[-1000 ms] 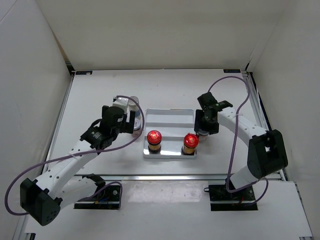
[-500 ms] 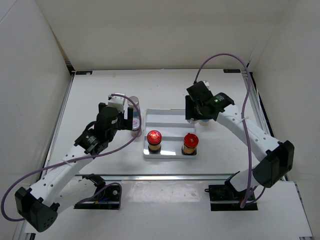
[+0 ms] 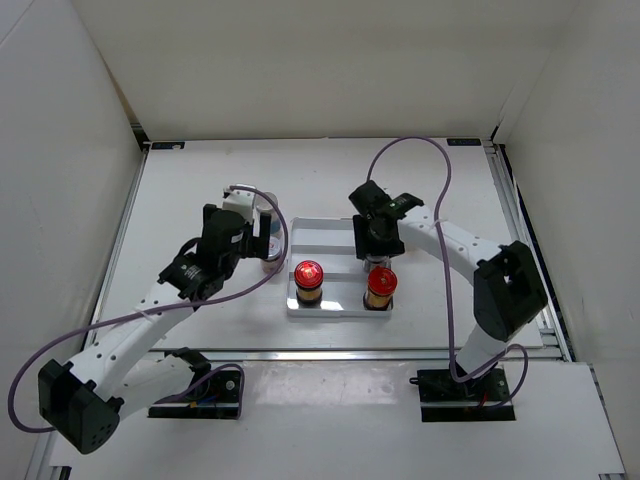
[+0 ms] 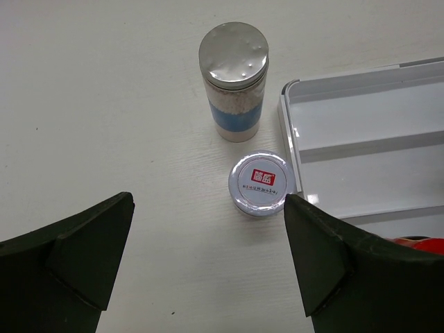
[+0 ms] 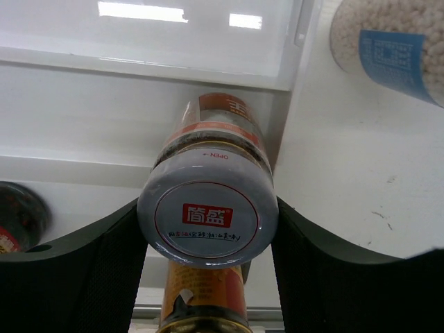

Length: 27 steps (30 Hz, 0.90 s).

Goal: Organize the condiment bottles

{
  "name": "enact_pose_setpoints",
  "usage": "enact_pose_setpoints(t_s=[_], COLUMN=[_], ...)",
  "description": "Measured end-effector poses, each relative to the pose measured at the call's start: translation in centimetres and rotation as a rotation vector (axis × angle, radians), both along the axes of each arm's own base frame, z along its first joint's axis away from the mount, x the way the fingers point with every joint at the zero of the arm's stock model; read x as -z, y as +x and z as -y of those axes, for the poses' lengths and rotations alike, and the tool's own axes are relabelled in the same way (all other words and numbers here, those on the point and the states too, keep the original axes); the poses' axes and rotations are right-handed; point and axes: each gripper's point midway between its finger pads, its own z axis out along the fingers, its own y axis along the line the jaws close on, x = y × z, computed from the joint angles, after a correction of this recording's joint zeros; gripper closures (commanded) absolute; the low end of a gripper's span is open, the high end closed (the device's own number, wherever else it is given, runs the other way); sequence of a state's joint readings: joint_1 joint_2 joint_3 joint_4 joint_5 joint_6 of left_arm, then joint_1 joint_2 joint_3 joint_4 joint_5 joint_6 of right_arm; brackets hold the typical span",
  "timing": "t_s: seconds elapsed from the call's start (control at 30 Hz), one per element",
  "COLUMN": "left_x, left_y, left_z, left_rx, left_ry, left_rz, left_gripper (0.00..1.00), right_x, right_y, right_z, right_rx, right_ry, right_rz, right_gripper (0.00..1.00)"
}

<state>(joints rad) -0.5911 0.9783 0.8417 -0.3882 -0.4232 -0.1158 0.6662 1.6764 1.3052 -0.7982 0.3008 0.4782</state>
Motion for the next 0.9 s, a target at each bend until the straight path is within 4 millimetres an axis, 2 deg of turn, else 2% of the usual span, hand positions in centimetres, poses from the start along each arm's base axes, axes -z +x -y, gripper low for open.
enact_pose_setpoints(t_s=[0.07, 0.1, 0.13, 0.2, 0.23, 0.33, 0.43, 0.67, 0.9], left_x=[0.2, 0.3, 0.4, 0.6, 0.7, 1.3, 2.3, 6.9, 9.1], left_y=[0.1, 0.1, 0.1, 0.1, 0.1, 0.1, 0.2, 0.1, 0.0], left_z=[0.1, 0.1, 0.2, 0.3, 0.4, 1.0, 1.8, 3.4, 3.8], left_rx=[0.000, 0.001, 0.002, 0.006, 0.010, 0.038, 0.063, 0.118, 0.123], left_ry=[0.004, 0.006, 0.009, 0.011, 0.011, 0.008, 0.007, 0.039, 0.055], left_rz=[-0.006, -0.009, -0.012, -0.016, -0.020, -0.042, -0.077, -0.224, -0.304], left_gripper=[0.00, 0.00, 0.00, 0.00, 0.00, 0.00, 0.00, 0.00, 0.00], right_x=[0.3, 0.4, 0.5, 0.5, 0.5, -0.4, -2.2, -8.1, -14.2], right_y=[0.2, 0.3, 0.4, 0.6, 0.6, 0.7, 0.7, -0.6, -2.8], right_z=[-0.4, -0.6, -0.7, -0.9, -0.8, -0.7, -0.5, -0.1, 0.6], right_rx=[-0.003, -0.004, -0.006, -0.003, -0.003, 0.007, 0.012, -0.005, -0.032], right_ry=[0.011, 0.017, 0.021, 0.028, 0.026, 0.035, 0.057, 0.127, 0.252], right_rz=[-0.001, 0.000, 0.002, 0.005, 0.008, 0.033, 0.073, 0.202, 0.339], right_gripper=[0.67, 0.57, 0.31, 0.13, 0.00, 0.00, 0.00, 0.00, 0.00])
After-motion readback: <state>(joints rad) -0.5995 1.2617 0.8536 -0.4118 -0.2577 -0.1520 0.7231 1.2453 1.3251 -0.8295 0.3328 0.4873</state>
